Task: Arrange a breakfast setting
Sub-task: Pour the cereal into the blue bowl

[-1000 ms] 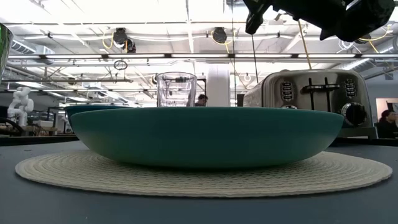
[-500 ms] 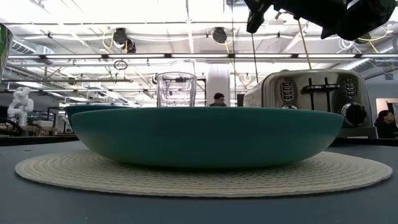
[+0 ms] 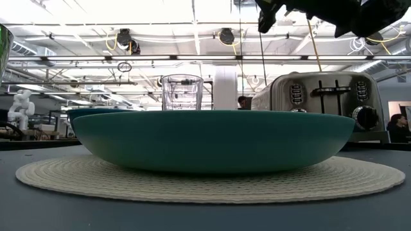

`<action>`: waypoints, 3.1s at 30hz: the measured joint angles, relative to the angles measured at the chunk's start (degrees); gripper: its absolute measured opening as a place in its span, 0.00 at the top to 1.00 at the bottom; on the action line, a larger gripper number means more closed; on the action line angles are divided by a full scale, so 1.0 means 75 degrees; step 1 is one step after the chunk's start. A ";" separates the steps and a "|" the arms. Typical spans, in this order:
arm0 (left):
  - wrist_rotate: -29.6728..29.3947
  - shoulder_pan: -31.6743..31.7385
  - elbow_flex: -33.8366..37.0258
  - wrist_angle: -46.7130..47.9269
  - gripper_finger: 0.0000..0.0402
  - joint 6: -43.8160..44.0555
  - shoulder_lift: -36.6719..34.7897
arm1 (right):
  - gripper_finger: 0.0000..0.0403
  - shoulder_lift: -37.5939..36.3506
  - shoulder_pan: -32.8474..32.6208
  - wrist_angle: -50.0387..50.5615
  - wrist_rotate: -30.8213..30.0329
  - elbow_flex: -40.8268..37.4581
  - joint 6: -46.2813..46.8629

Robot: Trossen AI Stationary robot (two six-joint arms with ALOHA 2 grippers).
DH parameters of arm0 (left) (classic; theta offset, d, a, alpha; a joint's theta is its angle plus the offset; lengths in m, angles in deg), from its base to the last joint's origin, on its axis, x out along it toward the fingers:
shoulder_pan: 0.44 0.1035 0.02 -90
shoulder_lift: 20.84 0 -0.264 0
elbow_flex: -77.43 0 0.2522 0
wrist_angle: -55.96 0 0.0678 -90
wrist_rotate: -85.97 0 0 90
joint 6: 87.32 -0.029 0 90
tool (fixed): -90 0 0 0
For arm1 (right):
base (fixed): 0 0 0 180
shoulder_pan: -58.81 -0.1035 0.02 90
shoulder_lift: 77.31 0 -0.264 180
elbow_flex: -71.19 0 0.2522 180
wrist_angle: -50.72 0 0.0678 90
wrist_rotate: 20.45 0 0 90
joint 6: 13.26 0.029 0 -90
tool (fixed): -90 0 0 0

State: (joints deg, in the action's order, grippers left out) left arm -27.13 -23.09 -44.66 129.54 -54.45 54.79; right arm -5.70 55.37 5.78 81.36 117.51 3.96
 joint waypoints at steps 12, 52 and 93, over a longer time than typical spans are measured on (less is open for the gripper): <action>-0.0006 -0.0252 0.0000 0.0023 0.60 -0.0192 -0.0233 | 0.54 -0.1350 0.0008 0.1424 -0.0351 0.0000 -0.0508; -0.2327 -0.2096 0.7683 -0.2604 0.60 0.1831 -0.3634 | 0.55 -0.3185 0.0011 0.6026 -0.0979 0.0003 -0.0997; -0.2330 -0.2090 0.9055 -0.4412 0.60 0.1642 -0.3739 | 0.54 -0.3158 0.0011 0.6514 -0.1559 0.0006 -0.2185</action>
State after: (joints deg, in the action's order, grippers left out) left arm -44.61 -38.76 23.25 96.45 -42.14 26.75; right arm -29.38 55.45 54.63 69.67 117.56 -12.43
